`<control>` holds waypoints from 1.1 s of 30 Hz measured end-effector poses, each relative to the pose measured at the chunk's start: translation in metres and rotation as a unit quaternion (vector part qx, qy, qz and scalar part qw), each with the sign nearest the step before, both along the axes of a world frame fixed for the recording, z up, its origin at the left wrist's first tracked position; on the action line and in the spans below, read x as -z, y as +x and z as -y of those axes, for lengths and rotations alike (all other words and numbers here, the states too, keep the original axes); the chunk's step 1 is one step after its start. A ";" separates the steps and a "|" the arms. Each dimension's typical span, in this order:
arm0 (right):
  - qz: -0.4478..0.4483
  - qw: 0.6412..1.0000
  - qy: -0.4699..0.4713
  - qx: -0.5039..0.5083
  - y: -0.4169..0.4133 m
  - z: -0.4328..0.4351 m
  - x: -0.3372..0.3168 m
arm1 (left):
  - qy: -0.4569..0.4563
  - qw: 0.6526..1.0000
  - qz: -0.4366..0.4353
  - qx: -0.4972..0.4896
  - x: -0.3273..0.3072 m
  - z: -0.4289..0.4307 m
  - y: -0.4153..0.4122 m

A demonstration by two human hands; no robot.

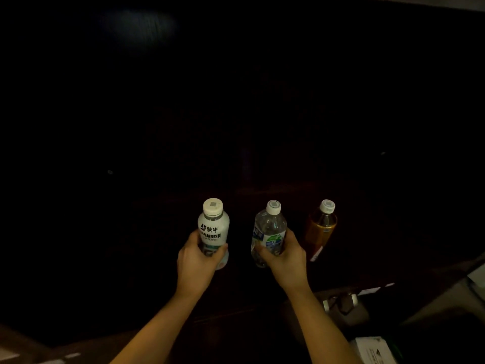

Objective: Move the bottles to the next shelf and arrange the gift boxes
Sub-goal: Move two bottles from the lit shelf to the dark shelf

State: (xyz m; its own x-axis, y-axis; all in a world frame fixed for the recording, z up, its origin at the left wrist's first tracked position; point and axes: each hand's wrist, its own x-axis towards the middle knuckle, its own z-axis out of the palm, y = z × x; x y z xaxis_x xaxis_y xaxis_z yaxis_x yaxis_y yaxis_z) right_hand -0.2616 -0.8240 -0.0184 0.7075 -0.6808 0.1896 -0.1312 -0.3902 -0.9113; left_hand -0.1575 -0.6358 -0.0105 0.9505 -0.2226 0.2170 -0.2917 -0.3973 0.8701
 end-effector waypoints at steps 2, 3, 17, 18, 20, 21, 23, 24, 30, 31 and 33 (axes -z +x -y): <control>-0.003 1.000 -0.005 -0.006 0.001 0.001 0.000 | 0.006 1.000 0.002 -0.002 0.001 0.000 0.000; -0.003 1.000 -0.007 -0.009 0.002 0.002 0.001 | 0.008 1.000 0.001 -0.002 0.001 0.000 0.000; 0.024 0.998 0.028 -0.058 -0.008 0.000 -0.005 | 0.006 0.999 -0.014 0.032 0.000 -0.005 -0.008; 0.028 0.997 0.032 -0.057 -0.010 -0.001 -0.007 | 0.003 0.999 -0.015 0.037 -0.001 -0.007 -0.009; 0.039 0.998 0.030 -0.047 -0.017 -0.005 -0.012 | 0.000 0.999 -0.010 0.039 -0.005 -0.011 -0.010; 0.046 0.998 0.023 -0.035 -0.020 -0.009 -0.014 | 0.001 0.999 -0.004 0.037 -0.008 -0.013 -0.011; 0.064 0.998 0.007 0.000 -0.027 -0.016 -0.020 | 0.004 0.999 0.010 0.030 -0.016 -0.020 -0.014; 0.071 0.997 0.002 0.017 -0.031 -0.021 -0.023 | 0.003 0.999 0.019 0.029 -0.021 -0.024 -0.016; 0.144 0.987 -0.062 0.026 -0.052 -0.082 -0.066 | -0.037 0.995 0.056 0.073 -0.059 -0.065 -0.022; 0.155 0.985 -0.070 0.020 -0.053 -0.096 -0.075 | -0.046 0.994 0.065 0.080 -0.066 -0.077 -0.023; 0.162 0.983 -0.086 0.013 -0.055 -0.125 -0.090 | -0.061 0.990 0.086 0.095 -0.079 -0.104 -0.025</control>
State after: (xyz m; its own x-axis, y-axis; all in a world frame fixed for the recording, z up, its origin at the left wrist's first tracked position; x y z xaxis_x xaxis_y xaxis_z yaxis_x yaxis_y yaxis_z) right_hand -0.3163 -0.6995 0.0717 0.5744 -0.6361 0.5152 0.1431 -0.5417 -0.8283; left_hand -0.1829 -0.5317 0.0681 0.8401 -0.3568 0.4086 -0.4997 -0.2163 0.8387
